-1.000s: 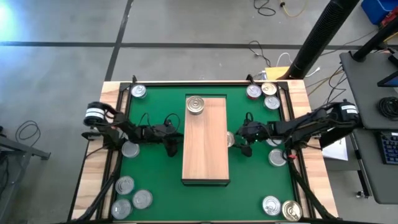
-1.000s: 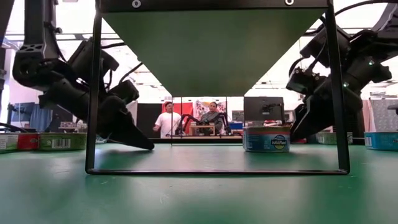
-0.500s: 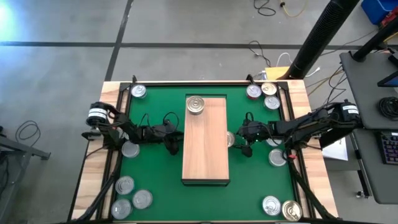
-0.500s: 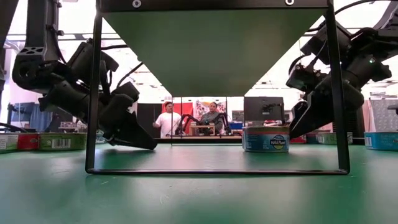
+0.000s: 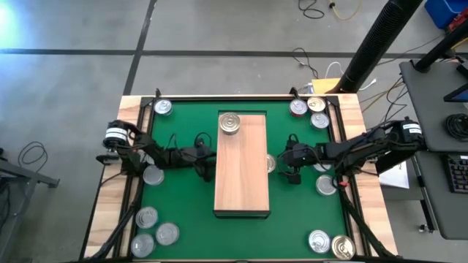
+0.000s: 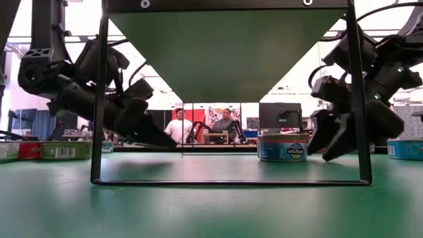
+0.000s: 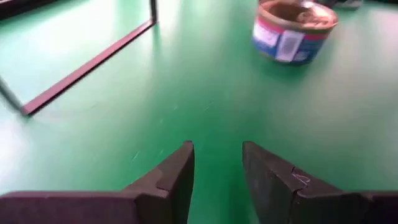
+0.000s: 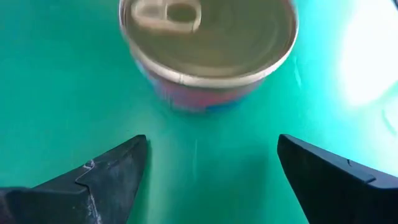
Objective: Stack canned seafood by type on shelf
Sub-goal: Stack the blue pink tuna can on top of the other blue pink tuna can on the shelf
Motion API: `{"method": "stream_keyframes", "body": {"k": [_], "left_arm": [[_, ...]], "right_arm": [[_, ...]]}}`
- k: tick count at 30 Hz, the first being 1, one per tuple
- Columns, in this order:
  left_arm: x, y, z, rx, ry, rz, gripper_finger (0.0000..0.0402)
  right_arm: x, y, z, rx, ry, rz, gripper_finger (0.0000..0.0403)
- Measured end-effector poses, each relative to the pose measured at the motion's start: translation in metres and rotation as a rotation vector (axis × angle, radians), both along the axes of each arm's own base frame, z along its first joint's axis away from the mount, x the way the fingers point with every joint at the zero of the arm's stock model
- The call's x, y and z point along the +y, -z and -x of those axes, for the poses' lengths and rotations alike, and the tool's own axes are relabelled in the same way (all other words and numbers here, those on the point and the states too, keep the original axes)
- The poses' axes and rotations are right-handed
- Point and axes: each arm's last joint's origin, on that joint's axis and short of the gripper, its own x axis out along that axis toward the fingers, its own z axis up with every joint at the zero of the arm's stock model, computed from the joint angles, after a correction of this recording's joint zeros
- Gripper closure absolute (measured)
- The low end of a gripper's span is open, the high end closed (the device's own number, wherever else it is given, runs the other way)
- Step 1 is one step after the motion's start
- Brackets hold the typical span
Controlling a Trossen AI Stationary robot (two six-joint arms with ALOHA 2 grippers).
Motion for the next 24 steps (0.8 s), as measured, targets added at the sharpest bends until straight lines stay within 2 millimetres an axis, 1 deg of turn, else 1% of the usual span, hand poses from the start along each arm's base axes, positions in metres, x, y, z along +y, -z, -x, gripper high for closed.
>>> {"method": "stream_keyframes", "body": {"k": [3,6,9,11,14,17,20,24], "left_arm": [[-0.005,-0.003,-0.011,-0.033,0.089,0.062,0.0255],[-0.016,-0.001,-0.024,-0.036,0.138,0.066,0.0243],[-0.025,0.008,-0.038,-0.023,0.140,0.029,0.0240],[-0.028,0.016,-0.046,-0.032,0.144,0.034,0.0240],[-0.028,0.027,-0.053,-0.090,0.143,0.036,0.0240],[-0.027,0.036,-0.056,-0.172,0.132,0.022,0.0240],[-0.025,0.042,-0.054,-0.233,0.132,0.016,0.0240],[-0.026,0.050,-0.051,-0.221,0.148,-0.024,0.0240]], "right_arm": [[0.001,0.002,0.002,-0.039,-0.006,-0.019,0.0050],[0.003,-0.001,0.001,-0.132,-0.026,-0.120,0.0049],[0.003,0.000,0.002,-0.162,0.005,-0.166,0.0049],[0.003,0.000,0.002,-0.170,0.012,-0.163,0.0050],[0.002,-0.002,0.000,-0.207,0.020,-0.127,0.0050],[0.001,-0.004,-0.005,-0.266,0.022,-0.100,0.0049],[0.001,-0.002,-0.007,-0.278,0.019,-0.096,0.0049],[0.001,0.006,-0.012,-0.289,0.020,-0.094,0.0048]]}}
